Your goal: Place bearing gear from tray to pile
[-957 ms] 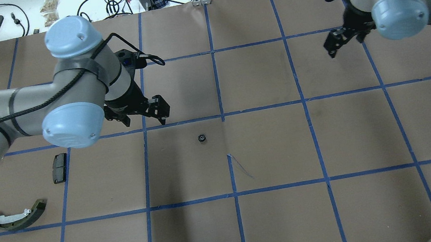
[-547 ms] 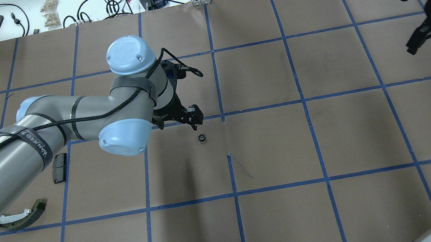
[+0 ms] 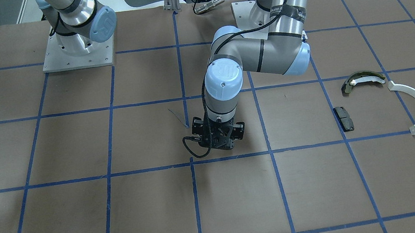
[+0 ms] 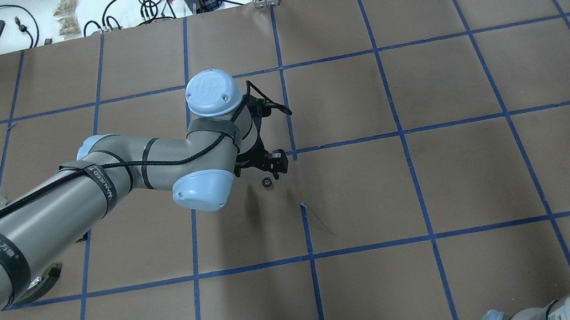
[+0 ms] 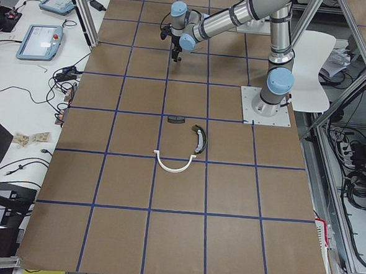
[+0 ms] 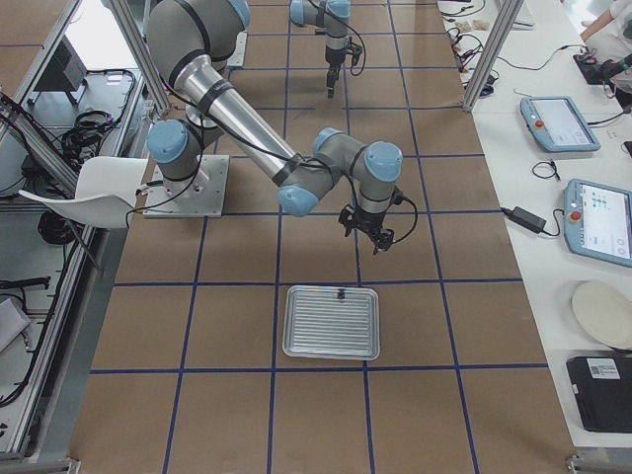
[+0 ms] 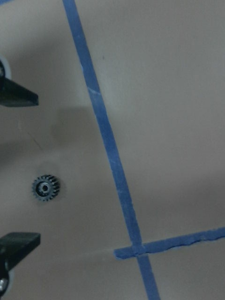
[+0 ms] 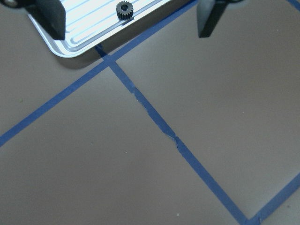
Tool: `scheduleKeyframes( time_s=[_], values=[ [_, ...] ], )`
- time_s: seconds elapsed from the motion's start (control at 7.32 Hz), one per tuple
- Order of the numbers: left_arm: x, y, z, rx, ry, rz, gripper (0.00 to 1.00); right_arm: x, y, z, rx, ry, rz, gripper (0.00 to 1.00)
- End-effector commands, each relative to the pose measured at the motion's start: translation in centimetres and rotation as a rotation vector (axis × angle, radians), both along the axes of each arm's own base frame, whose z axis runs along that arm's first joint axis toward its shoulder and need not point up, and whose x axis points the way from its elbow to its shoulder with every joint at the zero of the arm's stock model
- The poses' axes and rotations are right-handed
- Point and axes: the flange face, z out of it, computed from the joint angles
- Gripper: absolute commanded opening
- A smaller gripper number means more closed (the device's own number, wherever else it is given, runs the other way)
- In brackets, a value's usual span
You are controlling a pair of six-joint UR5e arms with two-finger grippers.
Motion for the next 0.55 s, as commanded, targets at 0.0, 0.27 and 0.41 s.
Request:
scheduleKeyframes(
  time_s=[0.0, 0.27, 0.41],
  values=[
    [-0.5, 0.2, -0.9, 0.007, -0.001, -0.009, 0.78, -5.6, 2.3, -3.2, 0.044, -0.045, 0.057, 1.00],
    [-0.5, 0.3, -1.0, 0.016, -0.003, -0.009, 0.67, -7.8, 3.3, -5.9, 0.069, -0.093, 0.263, 1.00],
    [-0.5, 0.4, -1.1, 0.024, -0.007, -0.009, 0.50, -8.6, 2.9, -6.4, 0.036, -0.042, 0.323, 1.00]
  ],
)
